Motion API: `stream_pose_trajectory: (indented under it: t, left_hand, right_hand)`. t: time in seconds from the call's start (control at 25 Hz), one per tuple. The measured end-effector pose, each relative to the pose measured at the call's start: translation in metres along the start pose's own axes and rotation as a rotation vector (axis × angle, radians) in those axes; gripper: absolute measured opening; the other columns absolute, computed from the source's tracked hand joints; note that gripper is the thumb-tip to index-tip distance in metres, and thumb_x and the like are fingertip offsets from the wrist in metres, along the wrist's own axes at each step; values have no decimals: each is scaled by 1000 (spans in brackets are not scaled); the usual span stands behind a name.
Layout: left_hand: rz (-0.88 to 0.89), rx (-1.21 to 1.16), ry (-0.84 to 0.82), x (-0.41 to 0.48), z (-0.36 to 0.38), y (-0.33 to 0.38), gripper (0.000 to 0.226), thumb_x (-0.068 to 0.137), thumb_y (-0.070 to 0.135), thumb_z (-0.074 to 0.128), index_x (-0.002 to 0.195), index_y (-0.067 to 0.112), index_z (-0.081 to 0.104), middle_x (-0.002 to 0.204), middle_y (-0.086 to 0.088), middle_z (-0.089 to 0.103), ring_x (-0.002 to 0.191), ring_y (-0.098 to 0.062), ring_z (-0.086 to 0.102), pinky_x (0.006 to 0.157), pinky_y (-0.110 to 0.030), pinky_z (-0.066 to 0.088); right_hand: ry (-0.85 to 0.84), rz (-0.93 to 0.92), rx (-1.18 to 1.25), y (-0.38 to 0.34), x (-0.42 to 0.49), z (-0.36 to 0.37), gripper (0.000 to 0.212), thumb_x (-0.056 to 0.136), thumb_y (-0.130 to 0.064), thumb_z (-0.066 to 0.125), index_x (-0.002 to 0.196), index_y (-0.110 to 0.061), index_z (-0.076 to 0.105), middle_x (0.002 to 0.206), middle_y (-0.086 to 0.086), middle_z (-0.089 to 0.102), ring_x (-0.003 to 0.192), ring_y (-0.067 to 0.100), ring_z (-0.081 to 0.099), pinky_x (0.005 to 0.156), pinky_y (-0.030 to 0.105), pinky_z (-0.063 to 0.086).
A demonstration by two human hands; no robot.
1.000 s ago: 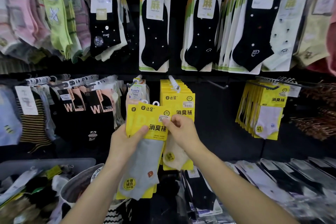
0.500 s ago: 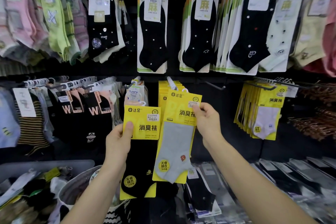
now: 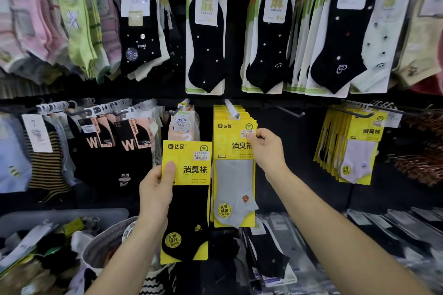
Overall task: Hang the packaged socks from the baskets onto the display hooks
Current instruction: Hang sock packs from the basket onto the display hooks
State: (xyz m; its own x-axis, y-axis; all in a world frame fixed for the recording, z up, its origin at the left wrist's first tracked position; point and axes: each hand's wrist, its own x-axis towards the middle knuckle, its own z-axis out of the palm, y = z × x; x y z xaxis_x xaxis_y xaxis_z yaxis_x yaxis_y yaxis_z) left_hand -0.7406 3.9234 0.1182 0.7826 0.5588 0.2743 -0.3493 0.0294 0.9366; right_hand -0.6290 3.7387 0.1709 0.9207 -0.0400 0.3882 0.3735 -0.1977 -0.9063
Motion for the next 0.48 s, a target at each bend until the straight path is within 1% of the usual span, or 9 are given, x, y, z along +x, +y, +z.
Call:
stream_pose_trajectory:
  t: [0.08, 0.16, 0.2, 0.24, 0.28, 0.36, 0.4, 0.44, 0.48]
  left_hand:
    - [10, 6, -20, -3, 6, 1, 28, 94, 29, 51, 95, 5, 66, 91, -15, 72, 86, -32, 68, 80, -47, 54]
    - [24, 15, -42, -7, 14, 0, 27, 94, 29, 52, 90, 7, 67, 89, -15, 72, 85, -34, 68, 79, -48, 54]
    - [33, 18, -51, -9, 19, -1, 25, 94, 28, 52, 85, 11, 68, 88, -16, 72, 86, -36, 68, 79, -50, 53]
    - [41, 22, -59, -11, 24, -1, 25, 94, 27, 52, 80, 14, 68, 87, -16, 72, 85, -37, 67, 80, -51, 52]
    - [51, 33, -68, -13, 30, -2, 25, 94, 27, 52, 78, 16, 67, 85, -15, 71, 83, -35, 66, 79, -51, 52]
    - [78, 58, -86, -16, 41, -4, 26, 94, 26, 52, 77, 13, 67, 80, -8, 70, 77, -26, 64, 74, -44, 52]
    - [90, 63, -101, -18, 47, -4, 26, 94, 26, 52, 78, 13, 67, 79, -6, 70, 76, -23, 64, 70, -40, 51]
    - [98, 64, -125, -19, 53, -4, 24, 94, 25, 51, 81, 13, 68, 80, -6, 70, 76, -22, 65, 68, -37, 51]
    - [102, 60, -156, -20, 60, -3, 21, 94, 23, 51, 86, 13, 68, 83, -7, 71, 78, -22, 66, 69, -35, 52]
  right_hand:
    - [29, 1, -27, 3, -2, -1, 17, 91, -30, 57, 91, -13, 61, 84, 2, 70, 83, 23, 67, 75, 40, 55]
    - [134, -31, -38, 5, -12, -6, 22, 87, -34, 63, 99, -18, 54, 84, -5, 62, 77, 8, 61, 67, 25, 50]
    - [183, -73, -14, 5, -18, -9, 23, 86, -36, 64, 98, -21, 52, 83, -7, 58, 73, 4, 57, 64, 19, 46]
    - [185, -122, 19, 4, -25, -11, 20, 86, -37, 63, 95, -23, 53, 83, -8, 57, 71, 1, 55, 62, 15, 44]
    - [131, -158, 52, 3, -32, -13, 16, 87, -38, 61, 90, -24, 55, 82, -9, 59, 70, -2, 56, 62, 12, 44]
    - [-66, -161, 77, 3, -44, -13, 14, 88, -36, 60, 82, -23, 61, 79, -8, 64, 70, -2, 58, 63, 13, 46]
    - [-144, -144, 72, 3, -49, -13, 13, 88, -32, 61, 81, -22, 62, 79, -6, 67, 73, 4, 62, 65, 18, 50]
    - [-175, -126, 78, 4, -51, -14, 12, 89, -27, 60, 80, -19, 63, 79, -3, 70, 75, 10, 66, 66, 24, 53]
    - [-164, -109, 107, 4, -51, -16, 12, 90, -22, 59, 80, -17, 63, 78, -2, 72, 75, 13, 68, 65, 25, 55]
